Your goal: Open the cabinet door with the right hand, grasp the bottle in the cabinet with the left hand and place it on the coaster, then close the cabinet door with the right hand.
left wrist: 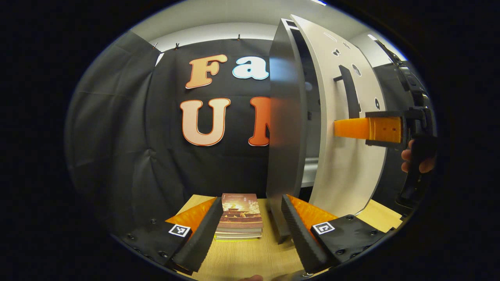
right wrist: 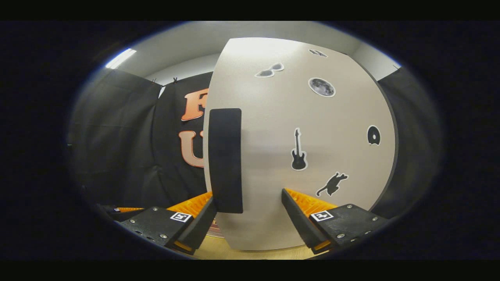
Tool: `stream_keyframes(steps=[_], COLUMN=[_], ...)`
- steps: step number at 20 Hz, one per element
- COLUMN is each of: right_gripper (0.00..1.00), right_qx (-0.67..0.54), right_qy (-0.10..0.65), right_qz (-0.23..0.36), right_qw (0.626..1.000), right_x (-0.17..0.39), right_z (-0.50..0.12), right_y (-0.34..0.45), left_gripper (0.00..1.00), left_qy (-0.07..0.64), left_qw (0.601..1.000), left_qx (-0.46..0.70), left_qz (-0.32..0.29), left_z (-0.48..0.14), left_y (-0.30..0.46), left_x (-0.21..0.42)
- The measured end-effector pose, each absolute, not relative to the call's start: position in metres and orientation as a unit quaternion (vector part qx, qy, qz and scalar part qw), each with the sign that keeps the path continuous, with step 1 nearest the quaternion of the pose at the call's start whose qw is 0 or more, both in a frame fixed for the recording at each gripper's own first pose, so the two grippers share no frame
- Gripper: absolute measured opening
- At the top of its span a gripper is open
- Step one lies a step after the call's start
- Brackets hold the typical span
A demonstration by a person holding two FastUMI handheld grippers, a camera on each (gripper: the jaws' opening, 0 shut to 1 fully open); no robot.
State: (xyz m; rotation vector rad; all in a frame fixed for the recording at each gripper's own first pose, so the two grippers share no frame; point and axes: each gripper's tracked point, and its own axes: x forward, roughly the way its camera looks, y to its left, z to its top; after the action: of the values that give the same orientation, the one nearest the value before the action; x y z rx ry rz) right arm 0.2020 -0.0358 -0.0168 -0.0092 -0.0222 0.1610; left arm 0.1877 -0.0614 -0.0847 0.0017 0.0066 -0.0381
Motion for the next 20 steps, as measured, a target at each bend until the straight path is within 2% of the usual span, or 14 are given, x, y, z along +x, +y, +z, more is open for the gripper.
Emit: stream_keyframes(steps=[2,3,4,10,15,19,20], right_gripper=[0.98,0.95,0.98,0.95,0.95,0.97,0.95], right_qx=[-0.008,-0.012,-0.014,-0.021,-0.019,-0.006,-0.004], right_qy=[-0.015,-0.017,-0.018,-0.021,-0.014,-0.010,-0.014], right_qz=[0.066,0.062,0.058,0.042,0.056,0.075,0.076], right_qw=[0.998,0.998,0.998,0.999,0.998,0.997,0.997], right_x=[0.211,0.215,0.218,0.221,0.224,0.203,0.196], right_z=[-0.019,-0.021,-0.022,-0.026,-0.028,-0.026,-0.024], right_y=[-0.038,-0.038,-0.039,-0.042,-0.038,-0.038,-0.040], left_gripper=[0.95,0.96,0.96,0.96,0.97,0.96,0.96], left_qy=[0.009,0.011,0.014,0.027,0.018,-0.001,-0.005], left_qw=[1.000,1.000,1.000,0.999,1.000,1.000,1.000], left_qx=[-0.005,-0.005,-0.003,-0.020,-0.012,-0.006,-0.005], left_qz=[-0.019,-0.017,-0.017,-0.010,-0.005,0.003,0.005], left_z=[-0.089,-0.089,-0.090,-0.092,-0.082,-0.058,-0.054], left_y=[-0.060,-0.059,-0.057,-0.055,-0.058,-0.059,-0.059], left_x=[0.195,0.197,0.198,0.202,0.195,0.176,0.171])
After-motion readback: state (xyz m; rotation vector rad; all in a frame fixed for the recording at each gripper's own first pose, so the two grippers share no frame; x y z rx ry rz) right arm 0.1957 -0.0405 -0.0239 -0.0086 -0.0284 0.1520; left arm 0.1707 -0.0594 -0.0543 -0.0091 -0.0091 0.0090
